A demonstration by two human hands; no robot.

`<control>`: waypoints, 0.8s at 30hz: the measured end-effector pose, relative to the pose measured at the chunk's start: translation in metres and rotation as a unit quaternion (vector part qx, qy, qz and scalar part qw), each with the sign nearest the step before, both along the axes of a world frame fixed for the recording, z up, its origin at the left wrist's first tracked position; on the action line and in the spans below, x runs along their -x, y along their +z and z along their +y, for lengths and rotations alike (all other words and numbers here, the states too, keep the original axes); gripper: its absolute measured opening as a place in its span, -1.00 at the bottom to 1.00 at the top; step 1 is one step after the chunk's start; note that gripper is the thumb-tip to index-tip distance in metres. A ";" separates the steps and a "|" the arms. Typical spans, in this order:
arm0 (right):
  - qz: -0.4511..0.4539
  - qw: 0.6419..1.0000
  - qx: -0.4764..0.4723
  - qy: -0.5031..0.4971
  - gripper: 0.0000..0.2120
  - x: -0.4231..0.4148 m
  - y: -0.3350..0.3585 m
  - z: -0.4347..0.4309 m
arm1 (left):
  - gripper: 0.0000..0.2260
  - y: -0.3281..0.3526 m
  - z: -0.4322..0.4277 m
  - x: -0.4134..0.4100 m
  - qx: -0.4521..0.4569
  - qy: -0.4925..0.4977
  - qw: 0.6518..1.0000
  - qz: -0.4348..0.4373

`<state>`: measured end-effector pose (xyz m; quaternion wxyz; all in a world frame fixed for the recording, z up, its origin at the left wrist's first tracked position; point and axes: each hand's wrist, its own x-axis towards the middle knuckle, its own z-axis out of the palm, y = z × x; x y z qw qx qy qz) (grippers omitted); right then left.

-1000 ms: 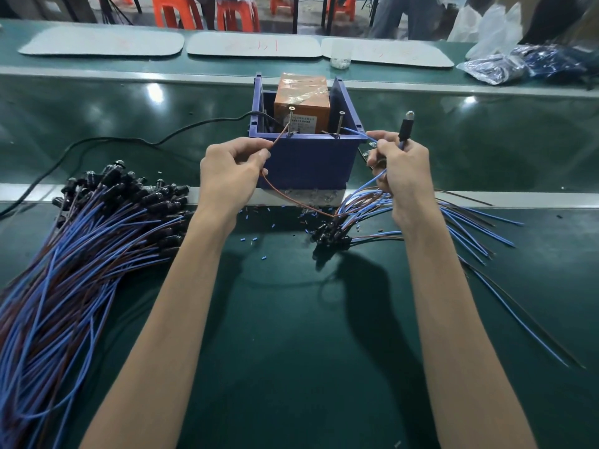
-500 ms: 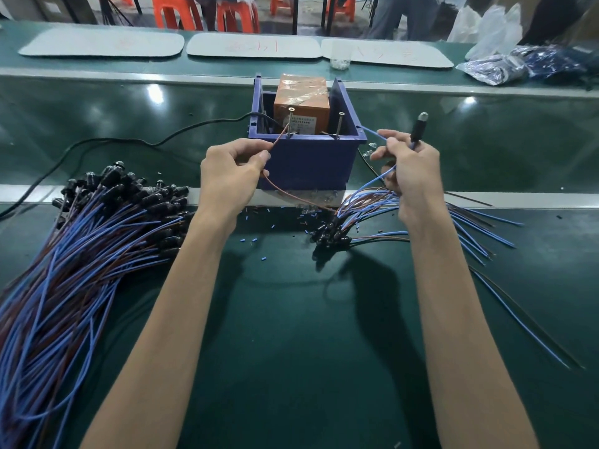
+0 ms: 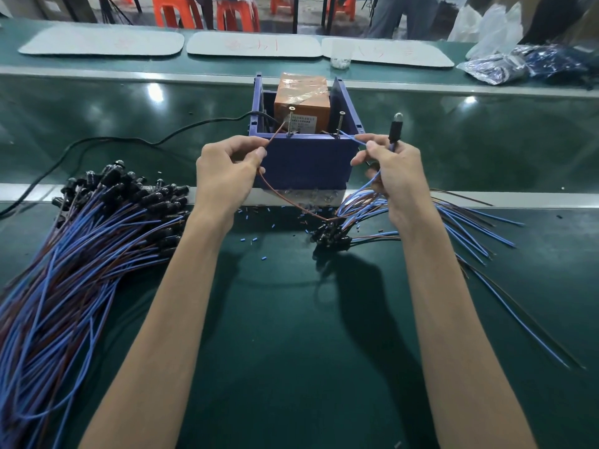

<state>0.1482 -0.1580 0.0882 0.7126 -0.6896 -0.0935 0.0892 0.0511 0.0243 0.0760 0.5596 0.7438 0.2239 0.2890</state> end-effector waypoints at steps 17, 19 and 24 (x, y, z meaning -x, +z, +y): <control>0.000 1.000 -0.005 0.009 -0.76 -0.003 -0.002 -0.002 | -0.82 0.000 -0.008 -0.001 0.000 -0.022 1.000 -0.004; 0.001 1.000 -0.006 0.010 -0.76 -0.003 -0.001 -0.002 | -0.81 0.000 -0.008 -0.001 -0.001 -0.023 1.000 -0.003; 0.004 1.000 -0.004 0.013 -0.76 -0.001 -0.001 -0.001 | -0.79 0.001 -0.009 0.000 -0.001 -0.029 1.000 0.002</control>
